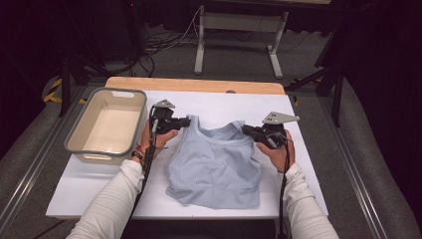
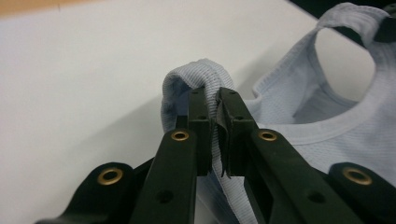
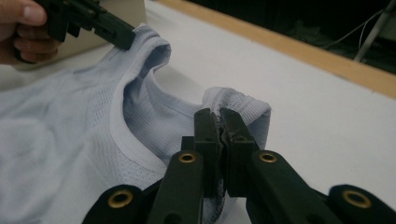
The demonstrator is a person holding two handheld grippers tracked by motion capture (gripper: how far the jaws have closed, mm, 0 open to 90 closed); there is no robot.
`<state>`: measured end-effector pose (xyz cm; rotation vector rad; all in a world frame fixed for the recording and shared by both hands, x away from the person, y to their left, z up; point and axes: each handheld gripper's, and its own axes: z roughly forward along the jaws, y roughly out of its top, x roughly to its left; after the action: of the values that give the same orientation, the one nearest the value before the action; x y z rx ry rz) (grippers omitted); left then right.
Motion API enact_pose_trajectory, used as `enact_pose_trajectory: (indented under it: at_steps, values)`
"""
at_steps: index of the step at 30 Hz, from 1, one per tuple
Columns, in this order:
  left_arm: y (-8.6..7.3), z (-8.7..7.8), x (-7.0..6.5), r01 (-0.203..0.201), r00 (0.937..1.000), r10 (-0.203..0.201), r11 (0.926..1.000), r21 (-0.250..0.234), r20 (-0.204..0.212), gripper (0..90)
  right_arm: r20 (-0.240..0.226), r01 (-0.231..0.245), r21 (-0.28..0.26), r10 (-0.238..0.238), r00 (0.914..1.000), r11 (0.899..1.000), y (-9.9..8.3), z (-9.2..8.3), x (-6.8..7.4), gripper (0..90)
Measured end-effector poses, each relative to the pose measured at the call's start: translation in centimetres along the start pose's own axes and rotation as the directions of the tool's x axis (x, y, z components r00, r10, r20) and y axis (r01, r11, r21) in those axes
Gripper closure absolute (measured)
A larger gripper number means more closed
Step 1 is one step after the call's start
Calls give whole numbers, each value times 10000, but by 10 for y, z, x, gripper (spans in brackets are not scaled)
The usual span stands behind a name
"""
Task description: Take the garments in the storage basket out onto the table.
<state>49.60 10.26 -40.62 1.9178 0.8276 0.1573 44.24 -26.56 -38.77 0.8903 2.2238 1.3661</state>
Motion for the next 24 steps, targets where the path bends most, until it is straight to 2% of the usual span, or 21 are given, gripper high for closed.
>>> enact_pose_trajectory:
  at_steps: [1, 2, 3, 6, 8, 10, 12, 17, 19, 20, 22, 24]
  values:
    - [3, -7, -4, -278, 9996, 276, 9995, -177, -96, 844, -3, -30, -229, 30, 10000, 9997, 3, -5, 1, 863]
    - [5, -12, -7, -357, 9993, 355, 9989, -302, -79, 845, -16, -27, -444, 27, 10000, 9990, 7, -9, 2, 863]
    - [11, -26, -16, -757, 9970, 744, 9949, -671, -221, 845, -59, -22, -794, 17, 10000, 9968, 12, -17, 3, 863]
    - [15, -35, -23, -916, 9957, 902, 9921, -853, -204, 845, -49, -6, -1022, 1, 10000, 9948, 15, -22, 4, 863]
    - [18, -43, -28, -1342, 9908, 1317, 9850, -1085, -299, 845, -38, -12, -1325, 7, 10000, 9912, 18, -27, 5, 863]
    - [18, -45, -32, -1370, 9906, 1359, 9842, -1119, -172, 845, -101, -26, -1524, 11, 9999, 9883, 19, -29, 6, 863]
    - [18, -44, -34, -1608, 9869, 1582, 9812, -1067, -322, 845, -130, -18, -1485, -2, 9999, 9889, 18, -28, 6, 863]
    - [14, -42, -31, -1721, 9850, 1699, 9803, -966, -311, 848, -30, -12, -1243, 8, 10000, 9922, 16, -21, 6, 864]
    - [15, -40, -28, -1867, 9822, 1841, 9785, -881, -364, 849, 48, 37, -1243, -31, 10000, 9922, 15, -19, 7, 864]
    - [15, -39, -28, -1802, 9835, 1780, 9794, -914, -327, 849, 48, 37, -1243, -31, 10000, 9922, 15, -19, 7, 864]
    - [15, -39, -31, -2029, 9789, 1998, 9753, -878, -428, 852, 45, 79, -1259, -74, 10000, 9920, 13, -19, 6, 864]
    - [15, -40, -32, -2058, 9782, 2022, 9742, -930, -465, 853, 95, 77, -1220, -66, 9999, 9925, 13, -18, 6, 864]
